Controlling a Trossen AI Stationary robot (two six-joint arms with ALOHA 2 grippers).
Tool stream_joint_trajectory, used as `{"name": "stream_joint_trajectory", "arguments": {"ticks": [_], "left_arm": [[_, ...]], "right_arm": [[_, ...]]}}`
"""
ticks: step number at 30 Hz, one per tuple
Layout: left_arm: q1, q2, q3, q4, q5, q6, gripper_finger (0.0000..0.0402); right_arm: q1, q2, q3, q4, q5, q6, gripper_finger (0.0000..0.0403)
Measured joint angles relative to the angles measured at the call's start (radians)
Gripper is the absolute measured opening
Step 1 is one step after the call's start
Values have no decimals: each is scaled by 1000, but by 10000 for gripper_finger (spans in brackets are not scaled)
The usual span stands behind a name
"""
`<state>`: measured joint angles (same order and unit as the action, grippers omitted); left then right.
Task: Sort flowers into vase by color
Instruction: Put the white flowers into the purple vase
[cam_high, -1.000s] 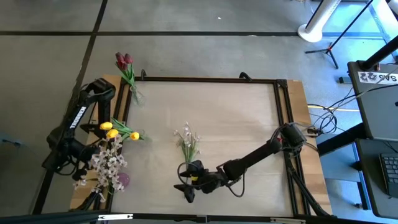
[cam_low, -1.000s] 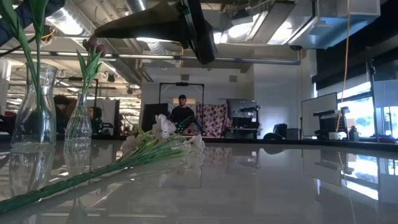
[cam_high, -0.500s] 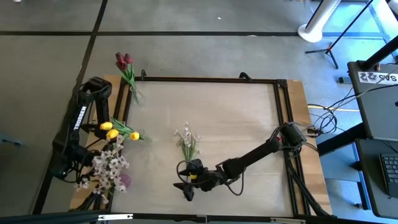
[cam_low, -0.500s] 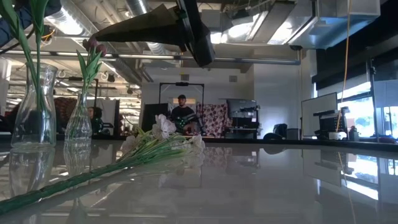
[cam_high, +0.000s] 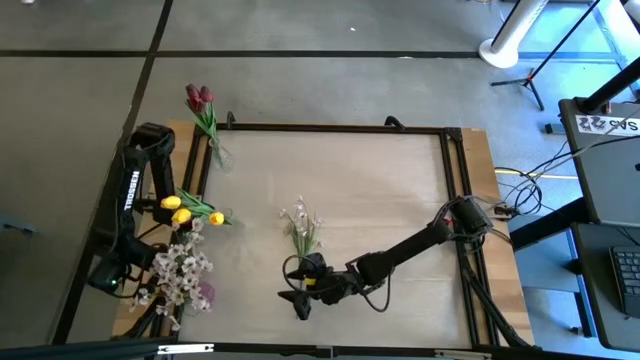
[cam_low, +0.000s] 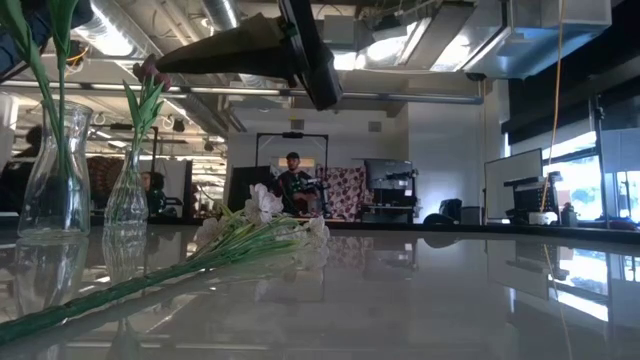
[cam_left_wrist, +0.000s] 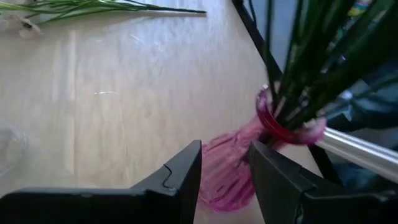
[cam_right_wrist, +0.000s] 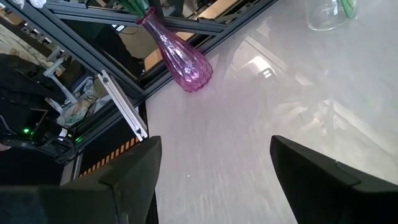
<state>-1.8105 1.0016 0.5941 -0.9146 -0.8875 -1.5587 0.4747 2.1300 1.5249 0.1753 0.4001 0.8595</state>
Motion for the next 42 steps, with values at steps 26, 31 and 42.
{"name": "stream_joint_trajectory", "arguments": {"ticks": [26,31,42], "left_arm": [[154,-54,12,119,202,183,128],[208,-53,13,174,202,219,128],[307,-53,-26,316,202,344,128]], "right_arm": [[2,0,0,-9,0,-4,301],[2,0,0,-18,-8,-4,301],[2,0,0,-21,-28,4,301]]}}
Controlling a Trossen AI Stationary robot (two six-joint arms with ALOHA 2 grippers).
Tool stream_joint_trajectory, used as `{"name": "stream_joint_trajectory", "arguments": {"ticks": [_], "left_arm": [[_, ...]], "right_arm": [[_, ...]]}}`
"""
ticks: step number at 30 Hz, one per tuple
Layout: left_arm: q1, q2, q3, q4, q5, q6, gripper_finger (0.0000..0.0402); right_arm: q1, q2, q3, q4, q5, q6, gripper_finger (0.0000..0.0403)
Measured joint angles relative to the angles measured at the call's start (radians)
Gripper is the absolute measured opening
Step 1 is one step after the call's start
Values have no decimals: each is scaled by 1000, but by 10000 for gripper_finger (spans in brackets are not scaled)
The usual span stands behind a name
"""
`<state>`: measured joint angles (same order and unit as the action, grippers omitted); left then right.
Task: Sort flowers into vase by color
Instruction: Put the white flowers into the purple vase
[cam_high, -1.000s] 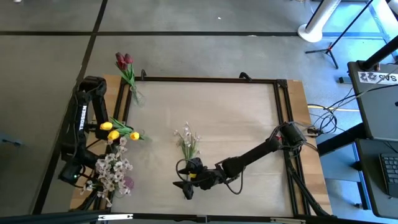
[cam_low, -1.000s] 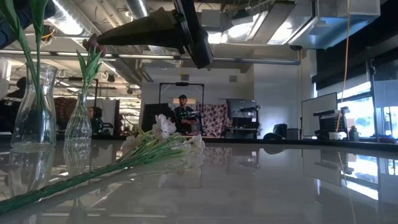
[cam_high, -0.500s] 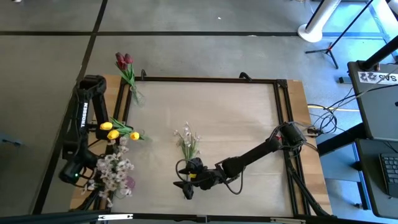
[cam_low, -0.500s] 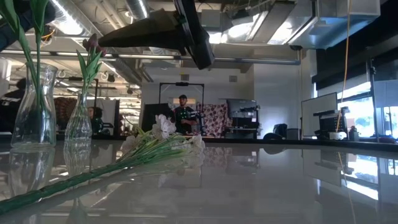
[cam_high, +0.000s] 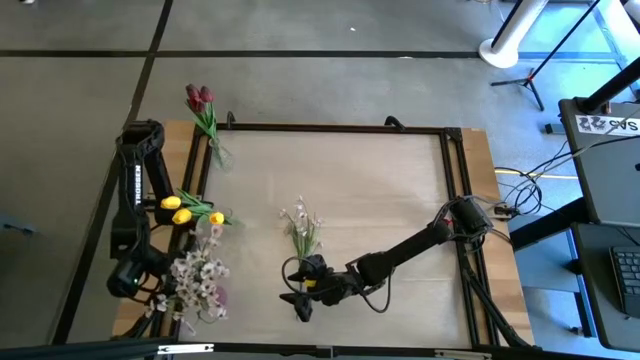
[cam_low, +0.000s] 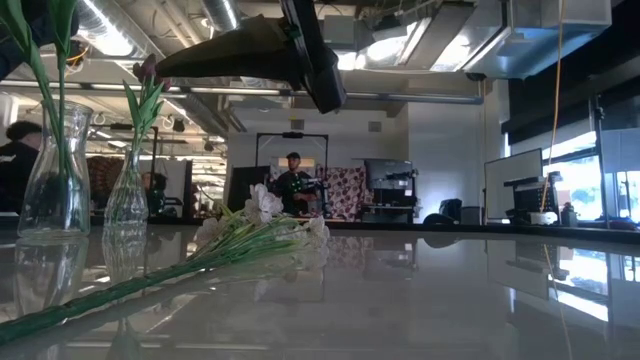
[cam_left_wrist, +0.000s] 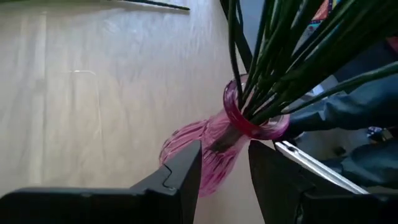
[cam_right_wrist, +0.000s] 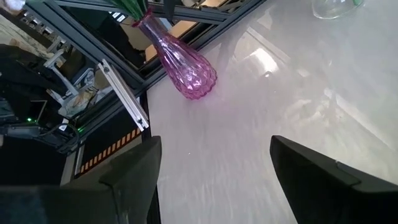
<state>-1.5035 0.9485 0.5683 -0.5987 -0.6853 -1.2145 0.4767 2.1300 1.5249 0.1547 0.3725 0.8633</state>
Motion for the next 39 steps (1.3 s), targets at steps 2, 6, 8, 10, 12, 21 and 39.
{"name": "stream_joint_trajectory", "arguments": {"ticks": [2,6,8,10,12,21,39], "left_arm": [[14,0,-10,22,8,20,128],[43,0,-28,44,11,26,128],[60,0,-37,70,11,49,128],[81,0,-43,100,11,79,128],[105,0,-47,119,11,108,128],[225,0,-48,129,2,192,128],[294,-49,91,-77,168,149,128]], "right_arm": [[-1,0,0,-4,1,24,301],[-16,0,0,-73,14,114,301],[-32,0,0,-116,18,135,301],[-52,0,11,-165,9,135,301],[-74,0,45,-247,-9,126,301],[-154,-1,167,-584,-50,176,301],[-157,91,167,-666,-78,226,301]]}}
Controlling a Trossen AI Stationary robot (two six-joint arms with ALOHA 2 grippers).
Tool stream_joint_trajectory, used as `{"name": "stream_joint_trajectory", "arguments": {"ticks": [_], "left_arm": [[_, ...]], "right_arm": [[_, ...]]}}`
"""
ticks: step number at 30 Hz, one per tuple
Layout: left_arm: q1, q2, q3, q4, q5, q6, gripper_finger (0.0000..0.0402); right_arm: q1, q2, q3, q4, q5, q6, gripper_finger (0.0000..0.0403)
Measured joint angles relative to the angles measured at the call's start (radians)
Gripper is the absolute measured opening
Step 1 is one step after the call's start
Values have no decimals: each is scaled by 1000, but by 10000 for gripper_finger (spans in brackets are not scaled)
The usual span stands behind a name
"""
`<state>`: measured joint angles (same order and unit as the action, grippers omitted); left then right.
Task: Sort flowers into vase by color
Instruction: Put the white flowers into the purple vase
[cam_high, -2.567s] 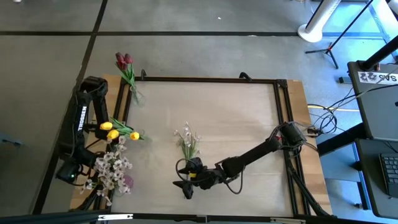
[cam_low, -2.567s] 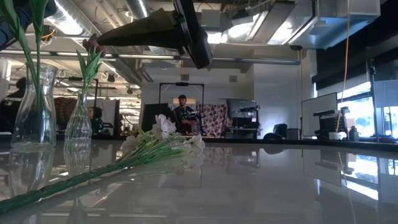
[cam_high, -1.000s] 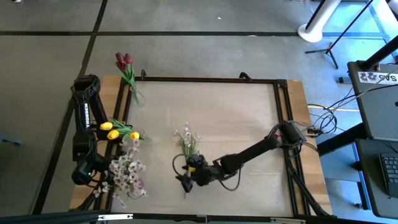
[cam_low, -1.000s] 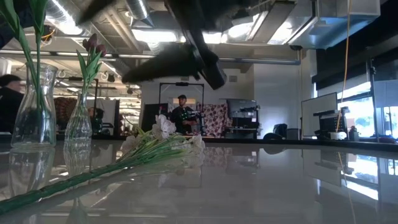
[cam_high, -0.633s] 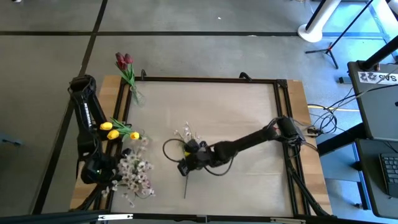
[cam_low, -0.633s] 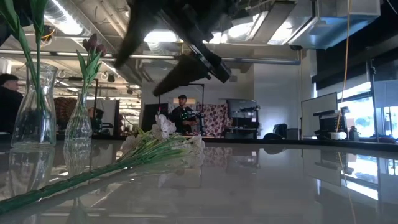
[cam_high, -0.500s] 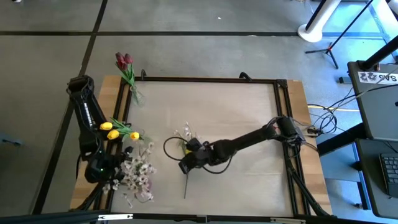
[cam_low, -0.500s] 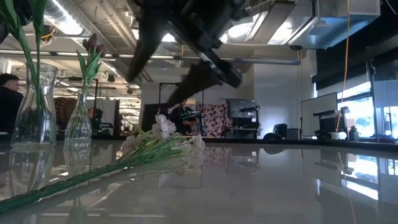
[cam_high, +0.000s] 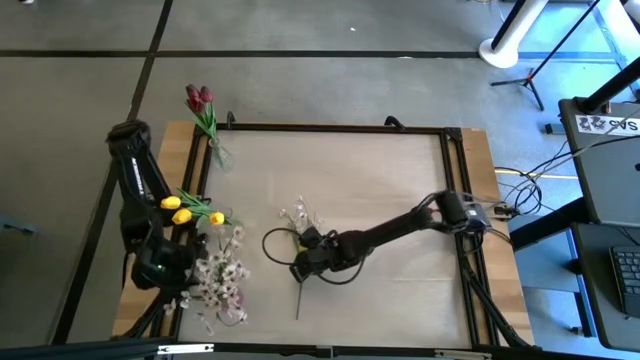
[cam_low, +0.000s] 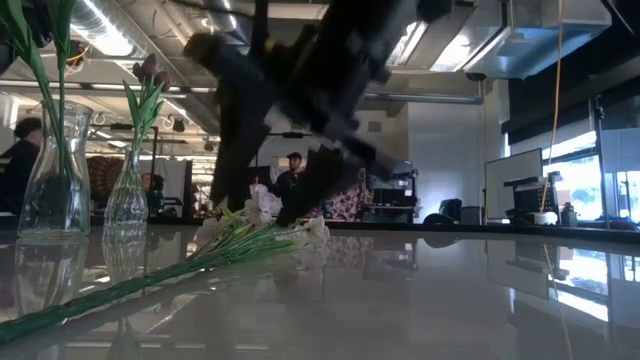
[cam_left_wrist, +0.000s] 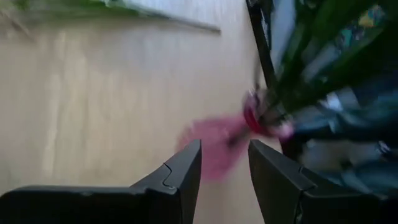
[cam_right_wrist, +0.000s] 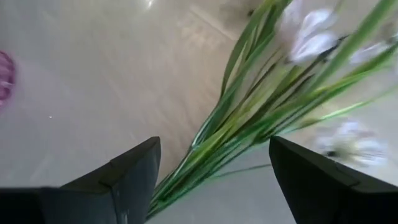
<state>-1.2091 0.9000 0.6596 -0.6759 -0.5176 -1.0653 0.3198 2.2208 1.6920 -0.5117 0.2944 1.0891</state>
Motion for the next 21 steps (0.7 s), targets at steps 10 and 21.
{"name": "stream_joint_trajectory", "arguments": {"ticks": [10,21], "left_arm": [[-136,36,42,-76,108,-289,128],[-94,202,42,-33,-46,-293,128]], "right_arm": [[4,85,5,43,37,-158,292],[-1,92,2,32,73,-221,95]]}}
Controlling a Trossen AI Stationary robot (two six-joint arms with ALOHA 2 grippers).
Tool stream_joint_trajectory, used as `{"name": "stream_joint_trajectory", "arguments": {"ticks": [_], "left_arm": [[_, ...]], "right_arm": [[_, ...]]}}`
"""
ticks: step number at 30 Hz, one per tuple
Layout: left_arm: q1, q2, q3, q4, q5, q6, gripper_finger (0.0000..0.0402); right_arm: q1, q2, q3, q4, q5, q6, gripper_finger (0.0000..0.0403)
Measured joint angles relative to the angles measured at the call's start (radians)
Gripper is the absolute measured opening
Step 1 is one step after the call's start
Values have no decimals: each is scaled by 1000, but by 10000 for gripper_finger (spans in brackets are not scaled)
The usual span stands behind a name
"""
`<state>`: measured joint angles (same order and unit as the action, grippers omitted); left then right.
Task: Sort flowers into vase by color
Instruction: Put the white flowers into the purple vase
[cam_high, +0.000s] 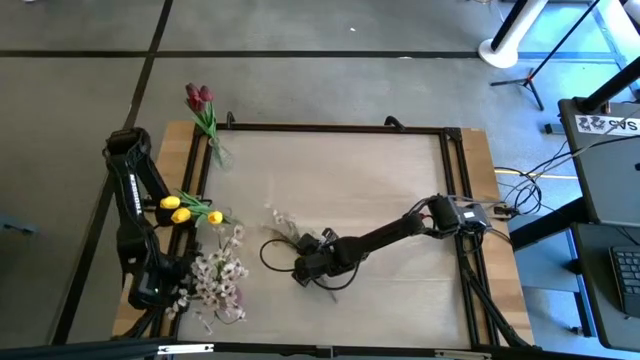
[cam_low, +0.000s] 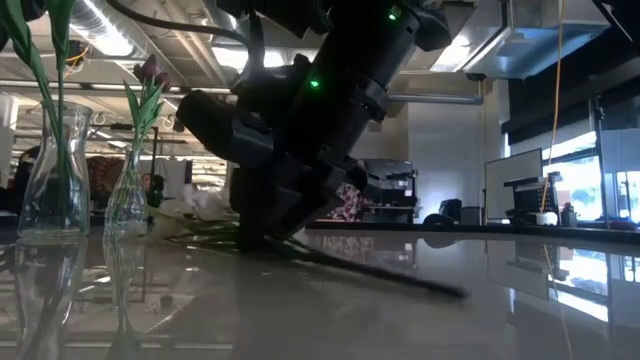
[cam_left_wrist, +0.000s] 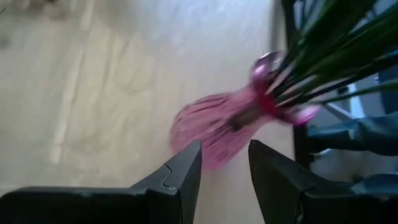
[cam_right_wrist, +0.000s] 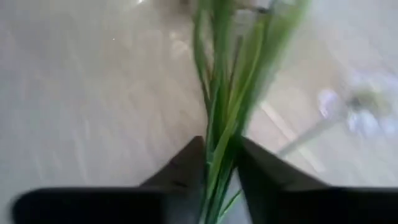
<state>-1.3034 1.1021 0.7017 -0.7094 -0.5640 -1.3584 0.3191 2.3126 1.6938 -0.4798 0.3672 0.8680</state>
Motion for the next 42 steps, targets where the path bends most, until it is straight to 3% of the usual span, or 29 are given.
{"name": "stream_joint_trajectory", "arguments": {"ticks": [2,4,8,18,25,28,33,36,42], "left_arm": [[10,14,0,48,-2,33,128],[19,29,0,93,-1,69,128],[36,44,0,106,-21,82,128],[88,43,0,104,-106,87,128],[62,5,2,71,-65,80,128],[41,-56,33,-36,-61,48,128],[-1,-185,160,-279,-66,32,128],[-8,-249,260,-384,-111,58,128],[-7,-332,441,-451,-333,200,128]], "right_arm": [[-1,2,15,-11,-7,36,42],[-1,5,34,-18,-19,48,15],[-3,14,89,-36,-11,52,28],[-50,11,314,-135,54,130,10],[-58,8,566,-247,149,35,9],[-60,3,664,-285,216,-18,5],[-79,-94,633,-215,301,-58,7],[-84,-131,633,-130,324,-189,4],[-81,-151,633,243,163,-505,7]]}}
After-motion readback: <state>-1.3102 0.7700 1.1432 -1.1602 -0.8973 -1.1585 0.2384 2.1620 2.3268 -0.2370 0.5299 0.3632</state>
